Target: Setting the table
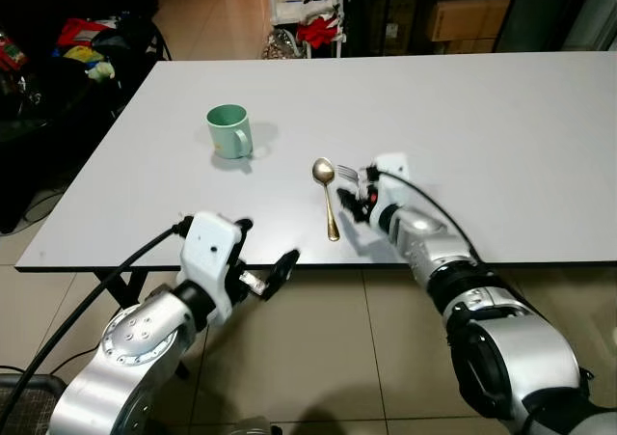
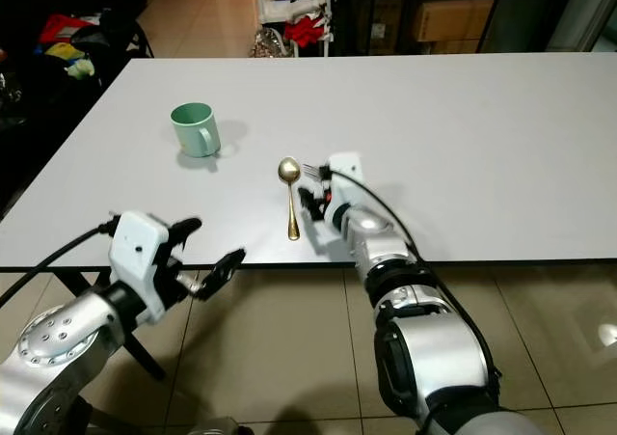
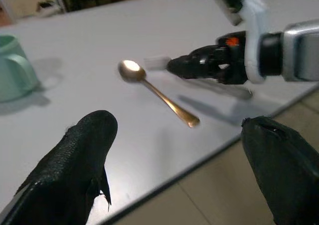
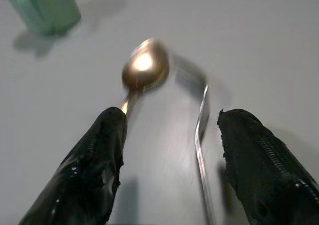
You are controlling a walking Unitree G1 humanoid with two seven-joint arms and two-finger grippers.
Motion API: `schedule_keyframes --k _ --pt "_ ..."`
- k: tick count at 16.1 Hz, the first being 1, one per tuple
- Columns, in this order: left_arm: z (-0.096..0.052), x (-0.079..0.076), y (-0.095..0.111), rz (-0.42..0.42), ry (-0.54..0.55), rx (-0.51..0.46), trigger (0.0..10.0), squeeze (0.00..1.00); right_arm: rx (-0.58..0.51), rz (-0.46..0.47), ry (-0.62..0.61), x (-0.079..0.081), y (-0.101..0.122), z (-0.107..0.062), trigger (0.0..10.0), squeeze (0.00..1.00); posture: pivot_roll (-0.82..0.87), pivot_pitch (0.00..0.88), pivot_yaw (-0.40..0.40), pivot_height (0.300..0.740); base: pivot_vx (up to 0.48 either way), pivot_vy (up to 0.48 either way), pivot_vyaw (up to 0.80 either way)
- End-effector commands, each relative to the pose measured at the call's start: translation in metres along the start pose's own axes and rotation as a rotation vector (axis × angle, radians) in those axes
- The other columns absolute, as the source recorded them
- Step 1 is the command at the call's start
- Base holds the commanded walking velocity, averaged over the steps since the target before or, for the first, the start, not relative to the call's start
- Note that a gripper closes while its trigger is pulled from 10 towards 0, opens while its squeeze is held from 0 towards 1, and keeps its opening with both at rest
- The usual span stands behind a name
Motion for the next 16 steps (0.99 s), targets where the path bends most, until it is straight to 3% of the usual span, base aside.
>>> schedule_keyframes --k 1,3,5,7,8,9,10,11,16 --pt "0.003 0.007 -0.004 -0.005 0.066 0.023 10.0 0.0 -0.063 -0.001 0.021 0.001 0.012 -0.005 10.0 0.0 0.08 0.0 0.044 0.74 0.0 0.0 0.0" --pt "0.005 0.017 -0.001 -0.008 0.198 0.001 10.0 0.0 -0.207 -0.083 0.036 -0.001 0.026 -0.036 10.0 0.0 0.06 0.0 0.039 0.74 0.0 0.0 0.0" --pt "0.003 0.026 0.001 -0.005 0.296 -0.023 10.0 0.0 -0.281 -0.158 0.043 0.005 0.026 -0.07 10.0 0.0 0.05 0.0 0.042 0.74 0.0 0.0 0.0" --pt "-0.002 0.025 -0.001 -0.011 0.317 -0.022 10.0 0.0 -0.31 -0.105 0.06 0.015 0.022 -0.097 10.0 0.0 0.04 0.0 0.041 0.74 0.0 0.0 0.0" --pt "-0.003 0.025 -0.002 -0.017 0.324 -0.022 10.0 0.0 -0.308 -0.093 0.058 0.017 0.021 -0.103 10.0 0.0 0.04 0.0 0.037 0.74 0.0 0.0 0.0" --pt "-0.006 0.023 -0.004 -0.03 0.34 -0.019 10.0 0.0 -0.297 -0.097 0.059 0.022 0.017 -0.117 10.0 0.0 0.03 0.0 0.029 0.74 0.27 0.0 0.0" --pt "-0.009 0.022 -0.008 -0.04 0.356 -0.013 10.0 0.0 -0.281 -0.166 0.049 0.025 0.011 -0.127 10.0 0.0 0.03 0.0 0.03 0.74 0.315 0.0 0.0" --pt "-0.01 0.021 -0.01 -0.043 0.364 -0.008 10.0 0.0 -0.274 -0.217 0.049 0.027 0.007 -0.131 10.0 0.0 0.02 0.0 0.032 0.74 0.322 0.0 0.0" --pt "-0.008 0.023 -0.008 -0.042 0.366 -0.02 10.0 0.0 -0.241 -0.135 0.028 0.025 0.01 -0.131 10.0 0.0 0.04 0.0 0.016 0.74 0.338 0.0 0.64"
Point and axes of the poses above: a point about 5 cm out from each wrist's last joint towards the gripper, its own z axis pointing out of the wrist towards the gripper, its own y axis along the axis of the wrist's last joint, x = y × z, the point moved 4 cm from there along z, pointing out of the wrist towards the gripper, and after that the axes turned 9 degrees about z, right-handed, at the moved point
